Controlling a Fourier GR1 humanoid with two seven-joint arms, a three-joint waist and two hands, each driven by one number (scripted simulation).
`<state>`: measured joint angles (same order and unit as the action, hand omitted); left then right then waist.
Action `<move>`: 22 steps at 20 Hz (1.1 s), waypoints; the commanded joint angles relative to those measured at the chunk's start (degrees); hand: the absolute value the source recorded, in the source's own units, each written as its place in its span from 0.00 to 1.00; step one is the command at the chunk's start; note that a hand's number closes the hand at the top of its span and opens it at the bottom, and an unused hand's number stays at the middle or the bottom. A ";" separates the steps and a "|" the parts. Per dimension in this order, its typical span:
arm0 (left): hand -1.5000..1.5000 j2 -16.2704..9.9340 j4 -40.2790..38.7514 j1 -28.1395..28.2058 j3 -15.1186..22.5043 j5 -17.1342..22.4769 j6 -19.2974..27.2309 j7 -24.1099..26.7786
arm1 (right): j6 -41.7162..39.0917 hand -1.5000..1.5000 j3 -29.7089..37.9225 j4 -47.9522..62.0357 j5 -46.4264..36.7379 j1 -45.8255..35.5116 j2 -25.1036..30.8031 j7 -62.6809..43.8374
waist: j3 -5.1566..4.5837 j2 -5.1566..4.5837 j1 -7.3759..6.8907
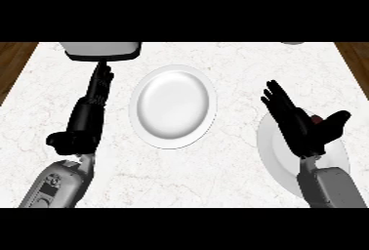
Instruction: Pick the sweet potato from the plate and place it in the plate
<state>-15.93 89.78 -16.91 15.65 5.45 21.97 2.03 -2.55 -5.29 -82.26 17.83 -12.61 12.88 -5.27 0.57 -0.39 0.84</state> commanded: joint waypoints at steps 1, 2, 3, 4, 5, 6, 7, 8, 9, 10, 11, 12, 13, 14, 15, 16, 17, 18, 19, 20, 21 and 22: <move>0.50 -2.13 2.95 1.81 -1.99 0.18 -1.87 -6.49 | -0.09 1.00 2.80 -2.93 0.73 2.63 0.86 0.29 | -0.56 0.50 -0.78; 0.50 -1.80 -1.98 4.34 -1.86 1.08 -1.48 -4.53 | -1.16 1.00 7.34 -0.42 2.37 -0.66 5.36 -0.14 | -0.56 0.36 -0.77; 0.50 -1.22 -2.77 5.11 -1.79 -0.05 1.10 -7.28 | 0.32 1.00 8.54 -0.62 2.16 -0.70 5.40 0.53 | -0.54 0.39 -0.75; 0.50 -0.80 -5.45 7.79 -1.62 1.04 0.54 -7.40 | 0.30 1.00 10.14 0.59 2.00 -1.30 7.03 0.95 | -0.56 0.21 -0.80; 0.50 -3.18 -5.81 9.66 -3.05 1.78 -0.20 -9.19 | 1.86 1.00 13.64 0.82 3.02 -4.07 9.03 -0.21 | -0.56 0.22 -1.39; 0.50 -3.85 -7.77 12.72 -3.34 2.04 -0.43 -9.07 | 2.16 1.00 16.79 -0.01 3.84 -3.51 11.20 1.03 | -0.58 0.25 -0.95; 0.50 -1.86 -6.32 9.82 -1.65 1.68 -0.19 -8.60 | 0.57 1.00 6.13 0.56 -16.66 0.00 23.81 0.23 | -3.38 -1.24 -0.48; 0.50 -1.88 -6.84 10.41 -1.67 1.75 -0.01 -9.33 | 2.44 1.00 6.89 0.99 -21.18 0.42 27.58 1.25 | -2.79 -1.19 0.06; 0.50 -1.83 -7.07 10.85 -1.84 2.29 -0.25 -9.86 | 3.69 1.00 6.11 1.31 -25.95 1.67 30.53 2.34 | -2.26 -1.03 0.25; 0.50 -2.01 -7.50 11.79 -1.90 2.58 -0.47 -10.17 | 6.23 1.00 5.21 1.56 -30.71 2.29 32.27 3.30 | -1.75 -0.88 -0.56; 0.50 -1.35 -8.47 13.50 -1.57 2.63 -0.11 -10.08 | 12.58 1.00 6.60 3.11 -32.95 5.13 29.43 5.49 | -0.87 -0.48 0.26; 0.50 -1.14 -8.59 12.46 -1.95 3.00 0.00 -11.71 | 19.48 1.00 9.46 4.02 -30.05 6.99 21.70 9.17 | -0.44 0.09 0.54; 0.50 -2.27 -8.54 14.25 -2.25 3.77 -1.69 -10.75 | 22.09 1.00 12.97 6.03 -24.19 8.72 15.61 14.01 | -0.26 0.14 0.42; 0.50 -1.88 -8.93 13.47 -2.72 3.95 -1.36 -10.64 | 22.50 1.00 15.77 6.94 -17.97 8.26 11.00 13.80 | -0.18 0.12 0.76; 0.50 -1.16 -8.15 13.06 -2.38 3.80 -0.14 -12.68 | 18.56 0.00 17.33 4.13 -10.62 7.96 7.87 17.01 | 0.01 0.64 1.65; 0.50 -2.06 -7.53 13.50 -2.57 4.12 -1.25 -12.35 | 16.80 0.00 17.36 4.72 -8.89 9.04 5.94 22.58 | -0.05 0.55 0.72; 0.50 -1.86 -8.89 13.71 -2.45 3.44 -1.37 -10.59 | 13.54 0.00 16.94 5.48 -7.90 10.84 5.36 28.17 | -0.23 0.36 0.39; 0.50 -3.07 -8.29 11.04 -3.78 4.78 -2.76 -13.93 | 9.46 0.00 16.80 9.77 -8.18 11.47 6.73 33.22 | -0.31 0.21 -0.35; 0.50 0.67 -6.67 12.69 0.22 1.38 1.01 -13.87 | 3.92 0.00 16.66 12.61 -9.18 12.29 11.03 36.43 | -0.36 0.27 -0.69; 0.50 -2.60 -9.10 12.85 -3.29 3.81 -3.47 -11.36 | 4.32 0.00 13.98 11.78 -13.32 13.58 11.87 35.78 | -0.51 0.29 -0.75; 0.50 -2.37 -6.39 11.95 -2.92 3.76 -2.47 -15.08 | 6.21 0.00 11.55 14.81 -17.23 13.15 11.08 36.25 | -0.48 0.28 -1.14; 0.50 -3.51 -6.86 12.23 -3.53 3.67 -3.47 -13.78 | 5.30 0.00 12.54 17.87 -18.80 10.17 15.57 34.07 | -0.50 0.21 -1.49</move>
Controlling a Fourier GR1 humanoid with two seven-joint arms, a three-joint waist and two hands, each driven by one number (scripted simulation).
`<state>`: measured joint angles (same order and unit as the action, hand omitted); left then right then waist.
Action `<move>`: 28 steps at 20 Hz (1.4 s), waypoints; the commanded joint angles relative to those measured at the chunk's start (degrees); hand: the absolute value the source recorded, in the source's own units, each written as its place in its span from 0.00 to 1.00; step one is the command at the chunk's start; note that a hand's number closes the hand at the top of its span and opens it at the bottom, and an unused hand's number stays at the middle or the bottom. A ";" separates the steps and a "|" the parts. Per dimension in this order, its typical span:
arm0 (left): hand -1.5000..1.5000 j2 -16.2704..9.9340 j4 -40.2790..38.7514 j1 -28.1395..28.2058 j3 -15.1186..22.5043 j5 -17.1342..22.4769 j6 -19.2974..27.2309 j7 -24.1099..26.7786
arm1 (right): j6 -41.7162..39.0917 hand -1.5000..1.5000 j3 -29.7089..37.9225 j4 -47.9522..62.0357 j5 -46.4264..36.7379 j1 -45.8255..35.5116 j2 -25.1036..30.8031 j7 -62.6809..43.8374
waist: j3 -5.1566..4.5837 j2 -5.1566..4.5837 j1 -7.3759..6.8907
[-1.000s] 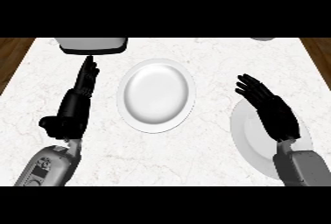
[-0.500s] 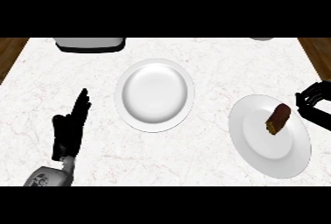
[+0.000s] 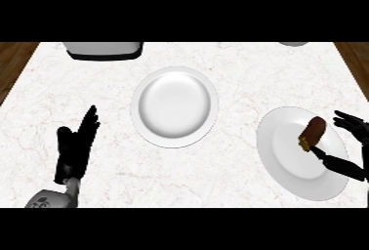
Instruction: Pick the sweet potato from the plate and place it in the plate
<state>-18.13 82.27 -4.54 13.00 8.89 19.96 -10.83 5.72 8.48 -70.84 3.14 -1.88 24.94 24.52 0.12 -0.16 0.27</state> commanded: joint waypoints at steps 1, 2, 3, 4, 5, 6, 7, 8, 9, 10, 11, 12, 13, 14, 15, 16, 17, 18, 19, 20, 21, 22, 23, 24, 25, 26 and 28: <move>0.50 0.12 0.72 1.81 0.26 0.01 -0.90 0.16 | -1.88 0.00 -2.11 5.11 -7.03 0.29 5.96 2.86 | -0.09 0.02 -0.94; 0.50 1.85 2.01 3.10 1.80 -1.19 0.61 1.00 | -0.75 0.00 -3.83 2.70 -9.24 1.18 6.52 -0.34 | -0.14 0.16 -0.79; 0.50 -0.27 -1.97 -1.03 -1.49 1.72 -3.13 0.44 | -0.09 0.00 -3.94 4.80 -11.58 -0.89 8.84 -1.52 | -0.18 -0.12 -0.62; 0.50 1.41 -0.91 -1.36 0.88 -0.59 -1.05 -0.34 | 1.25 0.00 -3.04 7.44 -13.28 -4.19 10.82 -3.01 | -0.13 -0.17 -1.05; 0.50 0.73 -0.26 0.33 0.27 -0.82 -0.29 -0.53 | 3.56 0.00 -6.01 2.86 -16.77 -1.54 10.42 -6.48 | -0.22 0.11 -0.76; 0.50 1.89 -2.70 -0.02 0.28 -0.96 -0.46 1.35 | 3.49 0.00 -6.31 5.17 -18.22 -4.86 11.28 -8.96 | -0.21 -0.08 -1.00; 0.50 -0.16 1.21 1.02 -0.70 0.29 -1.41 -1.73 | 0.02 0.00 -5.77 2.59 -17.55 -3.32 14.50 -10.71 | -0.20 0.23 -0.77; 0.50 1.48 2.87 4.87 2.36 -2.07 0.09 0.64 | -1.13 0.00 -6.25 2.60 -18.61 -4.82 16.12 -13.82 | -0.21 0.28 -1.24; 0.50 0.59 2.24 2.42 0.94 -1.34 -1.16 -0.24 | -1.60 0.00 -7.97 4.02 -20.43 -7.93 15.33 -16.02 | -0.17 0.12 -1.25; 0.50 2.85 -2.42 0.24 0.66 -1.79 0.11 1.05 | -4.96 0.00 -9.45 -0.66 -20.57 -6.72 17.28 -20.29 | -0.29 0.14 -0.28; 0.50 1.58 -0.69 0.63 -0.19 -0.98 -1.19 1.30 | -5.13 0.00 -11.93 -0.19 -22.46 -8.88 15.38 -24.38 | -0.26 0.12 -0.94; 0.50 0.04 -2.22 1.14 -2.18 0.35 -3.27 2.78 | -8.91 0.00 -10.75 1.20 -21.50 -9.37 18.14 -23.16 | -0.23 0.08 -0.81; 0.50 0.88 -2.58 -0.33 -1.56 -0.78 -1.67 0.73 | -10.74 0.00 -12.44 1.02 -22.14 -8.74 17.79 -25.35 | -0.22 0.08 -0.61; 0.50 0.93 -2.57 3.03 -0.78 -0.98 -2.68 4.42 | -13.96 0.00 -13.65 2.07 -21.91 -11.42 17.84 -28.30 | -0.25 0.02 -1.40; 0.50 1.82 -2.20 1.35 -0.50 -0.94 -2.18 1.94 | -15.04 0.00 -14.56 2.42 -22.14 -10.50 16.89 -28.72 | -0.19 0.06 -0.92; 0.50 1.47 0.15 3.14 -0.47 -1.38 -1.47 1.99 | -18.21 0.00 -13.98 0.13 -20.79 -8.80 18.77 -30.22 | -0.19 0.27 -0.61; 0.50 -0.17 2.06 5.04 -1.05 -0.26 -3.35 1.30 | -20.65 0.00 -13.66 2.43 -20.48 -11.72 19.34 -30.68 | -0.16 0.20 -1.17; 0.50 2.21 0.48 3.33 -0.94 -0.95 -1.89 2.30 | -21.17 0.00 -14.57 3.14 -21.14 -11.78 17.95 -30.91 | -0.15 0.13 -0.84; 0.50 3.28 -1.91 0.86 -0.29 -2.49 -1.02 1.99 | -21.53 0.00 -16.50 -2.41 -21.66 -10.34 16.31 -35.19 | -0.19 0.21 -0.18; 0.50 1.45 1.16 3.06 -1.41 -1.60 -2.07 0.87 | -23.67 0.00 -15.51 3.19 -21.98 -14.81 16.77 -35.02 | -0.14 0.12 -0.97; 0.50 1.12 -1.36 1.31 -2.80 -0.61 -4.55 1.82 | -23.55 0.00 -15.53 5.92 -23.20 -16.94 15.16 -34.32 | -0.13 0.05 -0.86; 0.50 1.47 1.31 0.58 -2.75 -1.49 -2.71 -2.02 | -24.02 0.00 -15.82 0.64 -23.06 -13.62 14.53 -37.17 | -0.13 0.19 -0.44; 0.50 2.19 -2.59 1.24 -3.19 -1.79 -3.80 2.12 | -24.52 0.00 -16.54 -0.27 -24.01 -14.92 13.19 -39.82 | -0.15 0.16 -0.42; 0.50 1.75 3.76 4.75 -3.16 -1.96 -3.79 -0.03 | -24.81 0.00 -14.17 3.77 -25.05 -15.50 13.58 -36.54 | -0.12 0.18 -0.64; 0.50 4.18 3.97 3.21 -0.19 -5.00 -0.54 -1.74 | -22.98 0.00 -14.97 9.36 -26.79 -15.79 12.81 -32.47 | -0.09 0.11 -0.75; 0.50 4.93 2.01 3.91 -1.24 -5.05 -2.03 -0.39 | -26.87 0.00 -11.88 5.52 -25.15 -15.39 14.15 -33.34 | -0.12 0.17 -0.44; 0.50 5.38 2.01 3.94 -2.47 -5.37 -2.74 0.16 | -24.84 0.00 -12.83 6.01 -28.59 -15.19 10.89 -34.64 | -0.12 0.17 -0.45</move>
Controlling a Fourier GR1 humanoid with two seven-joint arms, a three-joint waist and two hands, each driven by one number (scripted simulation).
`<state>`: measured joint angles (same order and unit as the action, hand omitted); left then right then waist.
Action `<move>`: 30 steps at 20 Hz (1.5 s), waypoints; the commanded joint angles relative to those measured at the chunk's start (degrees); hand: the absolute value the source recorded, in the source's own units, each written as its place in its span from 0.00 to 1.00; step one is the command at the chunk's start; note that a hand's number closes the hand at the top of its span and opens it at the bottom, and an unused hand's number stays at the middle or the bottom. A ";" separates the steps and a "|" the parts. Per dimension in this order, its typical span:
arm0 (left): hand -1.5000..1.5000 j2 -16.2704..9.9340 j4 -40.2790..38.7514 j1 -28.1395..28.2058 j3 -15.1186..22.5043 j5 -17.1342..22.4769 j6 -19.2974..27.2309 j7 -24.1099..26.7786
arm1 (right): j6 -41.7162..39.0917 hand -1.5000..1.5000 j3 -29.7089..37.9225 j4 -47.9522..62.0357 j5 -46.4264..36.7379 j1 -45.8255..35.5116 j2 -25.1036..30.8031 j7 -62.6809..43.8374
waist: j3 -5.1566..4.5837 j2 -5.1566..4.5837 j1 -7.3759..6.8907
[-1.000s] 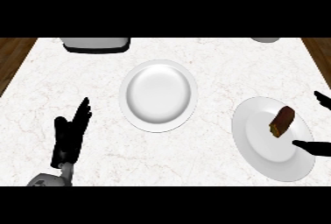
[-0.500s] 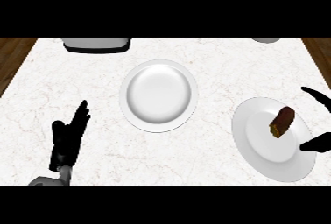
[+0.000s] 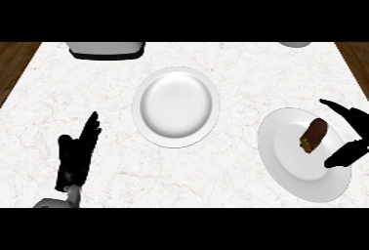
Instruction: Pick the sweet potato from the plate and place it in the plate
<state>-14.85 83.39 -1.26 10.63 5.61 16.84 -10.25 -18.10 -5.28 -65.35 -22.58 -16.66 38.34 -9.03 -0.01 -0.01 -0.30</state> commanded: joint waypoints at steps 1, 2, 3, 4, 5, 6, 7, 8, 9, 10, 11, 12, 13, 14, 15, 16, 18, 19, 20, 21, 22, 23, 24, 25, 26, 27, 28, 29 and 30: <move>0.50 -1.10 0.91 1.34 -1.83 -0.48 -2.89 0.08 | -1.03 0.00 0.56 7.91 -3.94 -3.91 -2.54 2.46 | 0.02 -0.05 -0.19; 0.50 0.10 -0.46 0.74 -1.06 -0.94 -3.24 0.70 | -0.04 0.00 1.99 10.86 -4.70 -2.45 -0.45 8.06 | 0.03 -0.07 -0.08; 0.50 2.32 -1.82 -5.36 -1.61 -1.83 -0.32 -4.13 | -2.21 0.00 1.86 9.07 -4.57 -4.78 -0.88 5.00 | 0.02 -0.07 0.09; 0.50 0.57 4.27 0.57 -1.86 -2.04 -1.81 -3.37 | 0.31 0.00 1.96 8.91 -6.03 -2.10 -3.41 6.17 | 0.02 0.01 -0.01; 0.50 1.78 4.26 -1.53 -0.12 -3.80 -0.05 -6.63 | -1.71 0.00 2.17 14.13 -6.58 -5.83 -1.88 8.08 | 0.04 -0.05 -0.17; 0.50 1.81 -3.40 -2.66 -3.85 -1.09 -2.57 0.48 | 3.62 0.00 -0.16 10.05 -8.34 -2.55 -6.89 4.90 | 0.01 -0.06 0.11; 0.50 3.06 -4.22 -2.06 -3.08 -3.04 -2.83 0.73 | -0.59 0.00 1.91 6.81 -7.50 -1.86 -5.33 4.03 | 0.00 0.01 0.25; 0.50 3.14 4.35 2.17 -1.16 -4.46 -1.22 -3.23 | -2.05 0.00 3.44 5.13 -7.10 -0.37 -3.47 5.21 | 0.01 0.07 0.18; 0.50 1.52 2.25 0.02 -3.87 -2.70 -3.78 -2.90 | -1.02 0.00 2.18 9.49 -9.31 -5.09 -6.46 3.58 | 0.01 0.00 -0.01; 0.50 3.56 -0.10 -1.47 -3.20 -3.19 -3.04 -3.00 | 0.55 0.00 2.76 12.92 -10.07 -6.42 -7.68 3.87 | 0.02 -0.04 -0.02; 0.50 3.15 -0.04 -0.59 -3.90 -4.52 -3.57 -2.03 | -1.64 0.00 4.20 11.65 -10.11 -3.91 -5.48 6.56 | 0.01 0.00 0.11; 0.50 2.85 -0.70 -0.85 -5.34 -3.37 -4.33 -0.30 | -1.41 0.00 4.52 14.66 -10.65 -4.70 -4.40 10.00 | 0.02 -0.03 0.05; 0.50 4.43 -2.03 -1.59 -4.30 -5.20 -3.71 0.02 | -3.01 0.00 5.03 12.99 -10.69 -6.69 -5.95 6.01 | 0.01 -0.01 0.09; 0.50 4.69 0.93 -0.74 -3.81 -5.39 -2.30 -2.61 | 0.70 0.00 4.80 13.21 -10.90 -1.52 -6.21 10.49 | 0.02 0.01 0.16; 0.50 5.22 0.87 -1.04 -4.27 -6.12 -2.14 -2.54 | -2.62 0.00 6.15 15.61 -11.04 -7.04 -5.88 8.89 | 0.02 -0.02 0.02; 0.50 2.90 -1.28 -0.09 -6.61 -4.23 -5.91 0.18 | -2.94 0.00 6.07 7.42 -9.87 -2.07 -7.18 4.21 | -0.01 0.06 0.29; 0.50 5.21 3.53 2.33 -3.46 -6.79 -3.51 -2.43 | 0.99 0.00 6.61 19.62 -13.60 -6.31 -6.27 11.92 | 0.03 -0.03 -0.11; 0.50 5.13 -1.69 -2.52 -6.24 -5.00 -5.41 -0.73 | 2.76 0.00 5.55 19.39 -14.59 -6.00 -9.19 10.96 | 0.02 -0.05 0.04; 0.50 6.84 -0.37 -1.61 -4.20 -6.66 -3.04 -3.02 | -1.53 0.00 5.84 21.14 -14.18 -10.93 -7.84 9.17 | 0.02 -0.07 -0.14; 0.50 4.13 2.96 -0.49 -6.44 -5.70 -5.81 -4.16 | -1.58 0.00 6.22 12.39 -13.34 -3.14 -8.35 7.16 | 0.00 0.06 0.23; 0.50 3.03 0.02 -1.26 -8.18 -3.58 -7.94 -1.50 | 4.68 0.00 5.70 24.44 -16.35 -7.68 -9.72 13.60 | 0.04 -0.11 -0.21; 0.50 5.12 0.98 -1.35 -5.93 -6.49 -5.71 -3.22 | 3.54 1.00 6.18 27.93 -17.24 -11.07 -9.25 14.52 | 0.04 -0.11 -0.25; 0.50 5.72 0.09 -3.61 -5.98 -7.10 -4.37 -3.49 | 2.53 1.00 5.05 26.91 -18.31 -11.26 -7.24 15.41 | 0.04 -0.13 -0.22; 0.50 4.47 -2.51 -1.95 -7.90 -5.78 -6.71 -0.41 | 3.92 1.00 4.72 21.89 -18.00 -8.34 -9.02 15.12 | 0.01 -0.04 0.05; 0.50 6.18 5.39 3.02 -3.73 -8.02 -4.58 -3.16 | 3.89 1.00 4.89 25.01 -18.71 -11.12 -8.15 16.37 | 0.04 -0.04 -0.38; 0.50 5.34 -1.62 -0.81 -6.72 -6.91 -6.52 -0.25 | 4.85 1.00 5.79 23.95 -18.64 -8.61 -6.76 19.23 | 0.02 -0.05 0.04; 0.50 5.48 3.47 1.30 -6.53 -6.75 -5.76 -3.32 | 6.58 1.00 5.35 20.27 -18.94 -7.33 -9.31 15.86 | 0.02 0.04 0.06; 0.50 4.53 -4.60 -5.10 -9.36 -5.73 -7.02 -2.37 | 7.44 1.00 5.70 27.37 -20.46 -12.48 -8.40 17.91 | 0.03 -0.16 -0.11; 0.50 6.19 -0.16 -0.99 -6.54 -8.33 -5.73 -2.77 | 6.13 1.00 6.50 23.65 -19.87 -8.78 -7.11 18.99 | 0.02 -0.01 0.08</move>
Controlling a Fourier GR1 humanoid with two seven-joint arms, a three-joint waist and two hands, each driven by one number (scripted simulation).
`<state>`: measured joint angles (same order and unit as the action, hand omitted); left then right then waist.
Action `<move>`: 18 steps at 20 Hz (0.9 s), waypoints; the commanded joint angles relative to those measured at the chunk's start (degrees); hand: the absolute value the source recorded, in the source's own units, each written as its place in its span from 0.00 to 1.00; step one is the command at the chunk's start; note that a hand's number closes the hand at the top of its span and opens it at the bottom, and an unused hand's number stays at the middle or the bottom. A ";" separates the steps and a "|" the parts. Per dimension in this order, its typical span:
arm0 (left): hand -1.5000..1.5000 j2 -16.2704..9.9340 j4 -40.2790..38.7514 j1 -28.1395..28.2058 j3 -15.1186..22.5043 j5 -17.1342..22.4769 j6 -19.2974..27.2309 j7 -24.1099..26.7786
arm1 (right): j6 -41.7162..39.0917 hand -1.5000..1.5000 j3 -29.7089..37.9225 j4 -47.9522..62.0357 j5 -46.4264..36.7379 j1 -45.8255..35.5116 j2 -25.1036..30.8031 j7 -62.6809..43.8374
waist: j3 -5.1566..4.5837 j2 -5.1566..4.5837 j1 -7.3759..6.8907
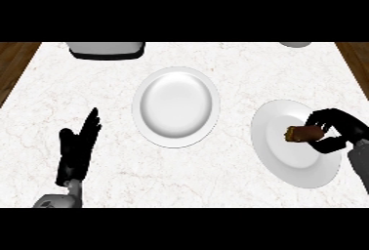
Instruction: Pick the sweet potato from the plate and place it in the plate
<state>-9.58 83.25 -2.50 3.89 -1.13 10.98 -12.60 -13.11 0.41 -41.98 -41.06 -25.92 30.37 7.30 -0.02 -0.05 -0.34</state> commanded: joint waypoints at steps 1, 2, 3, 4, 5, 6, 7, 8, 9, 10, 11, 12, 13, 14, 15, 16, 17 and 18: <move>0.50 0.92 0.44 0.75 -0.52 -1.19 0.19 1.06 | 2.97 1.00 0.62 0.10 -2.09 2.22 1.11 3.93 | 0.02 0.03 0.14; 0.50 0.54 3.07 4.18 0.25 -1.49 -0.27 0.74 | 4.23 1.00 0.77 3.64 -3.27 -1.71 -0.02 2.66 | 0.04 -0.01 -0.19; 0.50 0.30 5.13 1.55 0.73 -2.02 0.24 -3.92 | 6.89 1.00 0.67 2.83 -4.00 -1.20 -0.53 1.56 | 0.05 0.01 -0.13; 0.50 3.17 1.68 -0.82 0.96 -2.49 2.48 -3.10 | 8.04 1.00 0.95 1.25 -3.87 -0.64 -1.29 0.09 | 0.03 0.01 0.12; 0.50 -0.42 1.24 0.72 -1.87 0.53 -1.57 -0.47 | 7.48 1.00 3.18 1.23 -2.71 -2.38 2.16 0.08 | 0.02 0.00 0.03; 0.50 0.38 2.17 2.58 -0.12 -1.15 -0.97 0.36 | 11.52 1.00 2.48 1.07 -4.21 -1.16 -0.22 -1.36 | 0.03 0.02 -0.02; 0.50 0.68 -0.85 -0.92 -1.74 -0.78 0.02 0.19 | 14.13 1.00 2.71 -2.39 -4.32 1.30 0.32 -1.70 | -0.01 0.09 0.65; 0.50 0.43 0.08 1.34 -1.06 -0.68 -0.70 1.14 | 15.75 1.00 -1.78 -8.72 -6.16 0.44 -9.84 -10.64 | -0.12 0.48 0.88; 0.50 -0.34 -2.23 -0.25 -1.88 -0.21 -1.42 0.76 | 16.08 1.00 -4.43 -9.09 -8.05 -4.73 -14.81 -14.61 | -0.24 0.43 0.14; 0.50 0.69 -0.44 -0.37 0.60 -1.01 -1.82 0.36 | 16.66 1.00 -6.16 -8.84 -8.76 -8.17 -20.11 -17.37 | -0.28 0.50 -1.98; 0.50 1.51 -0.59 -1.63 0.93 -1.27 -1.12 -0.18 | 18.35 1.00 -8.97 -9.26 -10.30 -8.52 -25.13 -18.24 | -0.28 0.42 -2.91; 0.50 0.96 -0.53 -1.04 1.58 -1.29 -2.37 0.42 | 19.19 1.00 -9.98 -9.01 -11.07 -11.03 -28.56 -20.62 | -0.34 0.24 -5.45; 0.50 1.82 -0.13 -2.56 2.84 -1.46 -2.66 -0.46 | 19.10 1.00 -11.56 -8.85 -11.10 -13.57 -29.63 -22.03 | -0.26 -0.10 -7.51; 0.50 1.85 -0.16 -1.97 3.27 -1.94 -2.56 -0.06 | 20.90 1.00 -13.01 -8.98 -11.56 -15.39 -29.79 -25.73 | -0.20 -0.07 -8.35; 0.50 2.01 -0.20 -3.05 3.86 -2.06 -3.03 -0.37 | 21.71 1.00 -14.35 -9.15 -11.77 -18.14 -29.91 -29.03 | -0.19 -0.18 -8.85; 0.50 2.01 -0.84 -3.49 3.49 -1.50 -3.36 -1.10 | 23.03 1.00 -16.74 -9.94 -12.16 -19.88 -30.01 -32.74 | -0.20 -0.05 -8.35; 0.50 3.06 -0.89 -3.37 4.80 -2.01 -3.27 -0.49 | 24.55 1.00 -18.34 -9.85 -12.03 -21.60 -30.09 -35.08 | -0.17 -0.31 -9.46; 0.50 2.66 -1.79 -4.32 3.98 -1.92 -3.22 -0.08 | 24.94 1.00 -20.47 -10.20 -11.60 -23.50 -30.15 -38.54 | -0.21 -0.40 -9.39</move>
<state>-7.56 82.53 -5.19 6.95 -2.77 8.30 -12.89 8.24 -13.88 -50.94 -51.92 -42.79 3.48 -20.98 -0.21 -0.16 -7.70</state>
